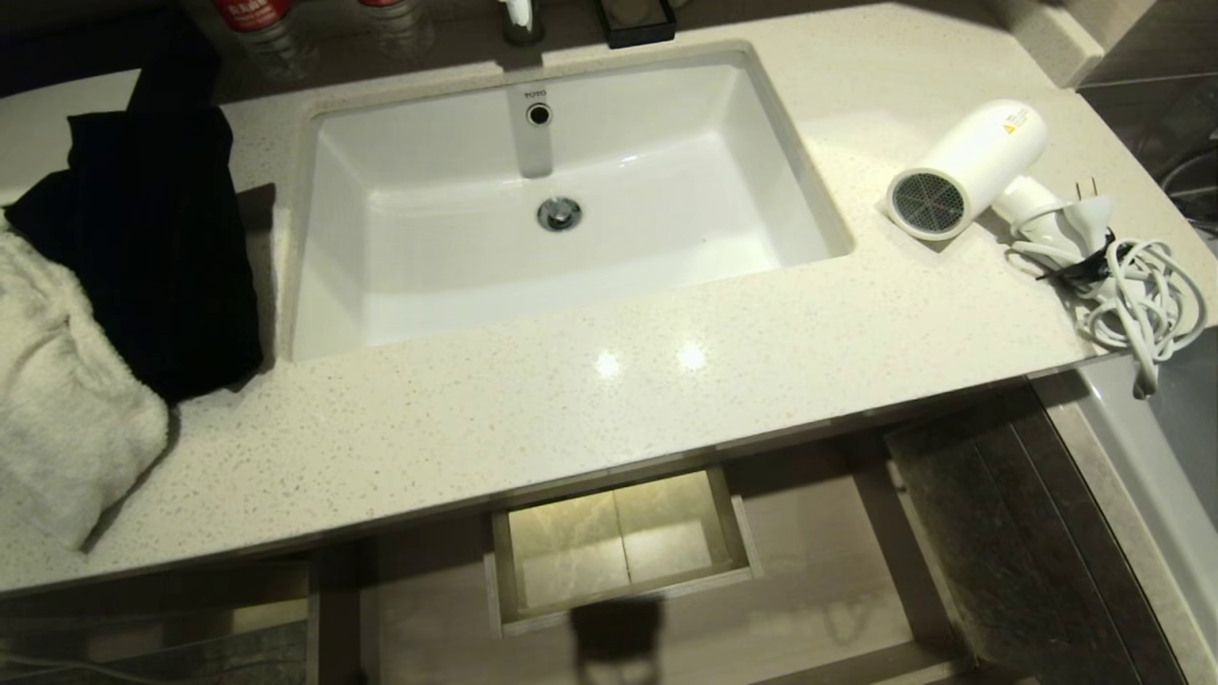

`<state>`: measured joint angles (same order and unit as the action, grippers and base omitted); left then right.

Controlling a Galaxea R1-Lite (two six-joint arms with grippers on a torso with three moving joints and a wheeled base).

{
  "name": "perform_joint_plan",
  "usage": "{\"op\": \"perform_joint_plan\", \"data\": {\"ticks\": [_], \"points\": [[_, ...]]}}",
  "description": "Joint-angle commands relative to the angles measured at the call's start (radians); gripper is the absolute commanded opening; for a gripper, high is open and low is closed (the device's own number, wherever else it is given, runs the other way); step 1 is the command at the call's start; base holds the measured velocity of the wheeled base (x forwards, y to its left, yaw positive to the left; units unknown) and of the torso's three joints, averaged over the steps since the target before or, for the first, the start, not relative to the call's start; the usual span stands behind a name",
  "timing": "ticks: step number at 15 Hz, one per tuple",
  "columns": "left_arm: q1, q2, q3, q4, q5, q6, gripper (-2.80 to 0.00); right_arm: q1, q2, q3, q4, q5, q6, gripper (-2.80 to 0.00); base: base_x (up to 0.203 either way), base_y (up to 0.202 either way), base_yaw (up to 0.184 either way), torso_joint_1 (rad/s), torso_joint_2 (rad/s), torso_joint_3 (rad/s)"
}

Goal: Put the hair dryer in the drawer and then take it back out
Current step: Pick up the hairdryer

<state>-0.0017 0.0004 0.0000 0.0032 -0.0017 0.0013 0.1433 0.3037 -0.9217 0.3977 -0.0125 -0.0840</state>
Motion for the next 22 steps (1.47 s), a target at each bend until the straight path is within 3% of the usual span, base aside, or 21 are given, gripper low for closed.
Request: {"op": "perform_joint_plan", "data": {"ticks": [1,5,6,7,8,10,11,13,17,18,22], "points": [[0.0,0.0,0.001,0.0,0.0,0.0,-2.8,-0.002,0.416,-0.25,0.151,-0.016,0.003,-2.8,0.0,0.0,0.0,0.0,0.0,0.0],[0.0,0.0,0.001,0.0,0.0,0.0,-2.8,-0.05,0.792,-0.471,0.21,-0.048,-0.034,-2.8,0.0,0.0,0.0,0.0,0.0,0.0],[0.0,0.0,0.001,0.0,0.0,0.002,-2.8,-0.074,0.856,-0.514,0.212,-0.023,-0.073,-2.52,0.0,0.0,0.0,0.0,0.0,0.0],[0.0,0.0,0.001,0.0,0.0,0.0,-2.8,-0.115,0.911,-0.551,0.216,0.057,-0.126,0.0,0.0,0.0,0.0,0.0,0.0,0.0],[0.0,0.0,0.0,0.0,0.0,0.0,-2.8,-0.175,0.965,-0.583,0.218,0.163,-0.226,0.0,0.0,0.0,0.0,0.0,0.0,0.0],[0.0,0.0,0.002,0.0,0.0,0.0,-2.8,-0.273,1.051,-0.615,0.216,0.257,-0.459,0.0,0.0,0.0,0.0,0.0,0.0,0.0],[0.0,0.0,0.0,0.0,0.0,0.0,-2.8,-0.313,1.087,-0.628,0.211,0.298,-0.501,0.0,0.0,0.0,0.0,0.0,0.0,0.0],[0.0,0.0,0.0,0.0,0.0,0.001,-2.8,-0.371,1.159,-0.668,0.214,0.489,-0.525,0.0,0.0,0.0,0.0,0.0,0.0,0.0],[0.0,0.0,0.002,0.0,0.0,0.0,-2.8,-0.405,1.272,-0.804,0.252,0.642,-0.533,0.0,0.0,0.0,0.0,0.0,0.0,0.0],[0.0,0.0,0.0,0.0,0.0,0.0,-2.8,-0.402,1.288,-0.807,0.257,0.671,-0.553,0.0,0.0,0.0,0.0,0.0,0.0,0.0],[0.0,0.0,0.002,0.0,0.0,0.0,-2.8,-0.38,1.348,-0.814,0.26,0.659,-0.603,0.0,0.0,0.0,0.0,0.0,0.0,0.0]]}}
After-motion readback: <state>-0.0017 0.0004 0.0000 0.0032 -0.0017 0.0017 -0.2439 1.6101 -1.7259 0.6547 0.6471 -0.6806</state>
